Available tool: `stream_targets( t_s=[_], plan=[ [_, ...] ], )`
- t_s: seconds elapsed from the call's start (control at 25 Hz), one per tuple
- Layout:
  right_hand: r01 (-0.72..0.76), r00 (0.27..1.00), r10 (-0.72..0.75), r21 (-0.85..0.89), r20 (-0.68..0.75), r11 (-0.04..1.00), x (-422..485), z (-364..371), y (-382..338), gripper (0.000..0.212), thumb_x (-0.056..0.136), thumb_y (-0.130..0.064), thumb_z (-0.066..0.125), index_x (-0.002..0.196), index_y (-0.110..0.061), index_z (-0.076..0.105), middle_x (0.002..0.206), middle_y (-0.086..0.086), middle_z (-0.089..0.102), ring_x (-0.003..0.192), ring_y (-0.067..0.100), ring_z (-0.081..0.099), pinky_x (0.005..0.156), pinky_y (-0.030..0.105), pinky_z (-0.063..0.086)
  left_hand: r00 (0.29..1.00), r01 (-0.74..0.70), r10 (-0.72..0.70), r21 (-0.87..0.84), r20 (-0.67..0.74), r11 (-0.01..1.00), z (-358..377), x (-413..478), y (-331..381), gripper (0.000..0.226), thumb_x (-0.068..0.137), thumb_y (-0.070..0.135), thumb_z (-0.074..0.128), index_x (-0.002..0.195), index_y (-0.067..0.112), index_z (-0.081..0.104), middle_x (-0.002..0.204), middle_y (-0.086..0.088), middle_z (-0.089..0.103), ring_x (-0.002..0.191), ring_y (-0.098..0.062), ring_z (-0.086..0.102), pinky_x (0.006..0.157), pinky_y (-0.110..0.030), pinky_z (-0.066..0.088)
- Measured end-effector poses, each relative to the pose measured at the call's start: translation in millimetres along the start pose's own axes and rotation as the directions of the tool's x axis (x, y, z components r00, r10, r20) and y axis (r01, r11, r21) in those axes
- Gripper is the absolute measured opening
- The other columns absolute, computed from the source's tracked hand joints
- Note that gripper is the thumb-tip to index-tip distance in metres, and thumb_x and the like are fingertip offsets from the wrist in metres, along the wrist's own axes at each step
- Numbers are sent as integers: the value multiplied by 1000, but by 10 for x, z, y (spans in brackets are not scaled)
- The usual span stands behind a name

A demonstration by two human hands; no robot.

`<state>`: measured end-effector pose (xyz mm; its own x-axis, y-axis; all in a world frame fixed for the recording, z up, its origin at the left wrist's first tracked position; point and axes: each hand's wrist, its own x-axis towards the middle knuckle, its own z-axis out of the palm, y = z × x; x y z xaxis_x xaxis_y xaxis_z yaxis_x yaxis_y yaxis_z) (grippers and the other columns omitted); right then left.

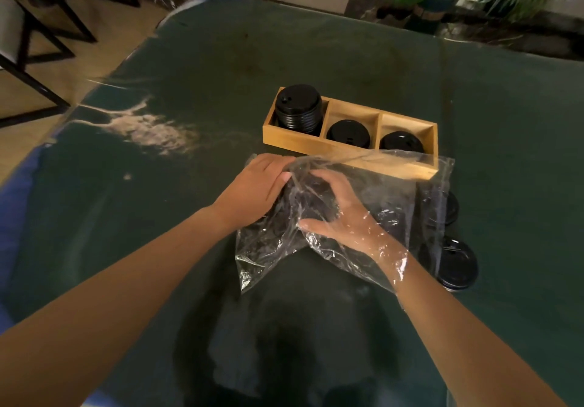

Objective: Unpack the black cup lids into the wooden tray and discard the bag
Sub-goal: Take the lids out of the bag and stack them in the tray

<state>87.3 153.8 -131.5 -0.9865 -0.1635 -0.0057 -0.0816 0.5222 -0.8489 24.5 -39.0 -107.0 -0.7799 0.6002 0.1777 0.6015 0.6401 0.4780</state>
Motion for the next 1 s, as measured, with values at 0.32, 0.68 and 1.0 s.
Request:
stream_targets(
  t_s=[0.32,0.68,1.0],
  plan=[
    [114,993,-119,-442,17,890,-113,-177,-95,91,73,-43,72,145,-21,22,150,5,32,134,20,29,112,41,25,999,-43,40,85,36,995,64,-12,5,37,96,23,43,128,5,48,121,-13,61,117,-24,50,103,-27,29],
    [-14,989,-58,-491,-133,871,-540,-248,89,81,75,-58,56,132,-5,35,145,14,36,118,26,55,100,39,48,998,-48,45,86,43,995,26,-60,24,37,96,25,43,128,6,48,122,-12,60,118,-23,50,105,-33,32],
    [-92,978,13,-373,-209,923,-568,47,270,92,65,-39,81,136,-14,28,149,-1,24,128,25,47,91,47,53,998,-47,43,105,35,993,65,-60,34,36,94,25,48,125,8,52,120,-12,62,121,-26,51,113,-44,24]
  ],
)
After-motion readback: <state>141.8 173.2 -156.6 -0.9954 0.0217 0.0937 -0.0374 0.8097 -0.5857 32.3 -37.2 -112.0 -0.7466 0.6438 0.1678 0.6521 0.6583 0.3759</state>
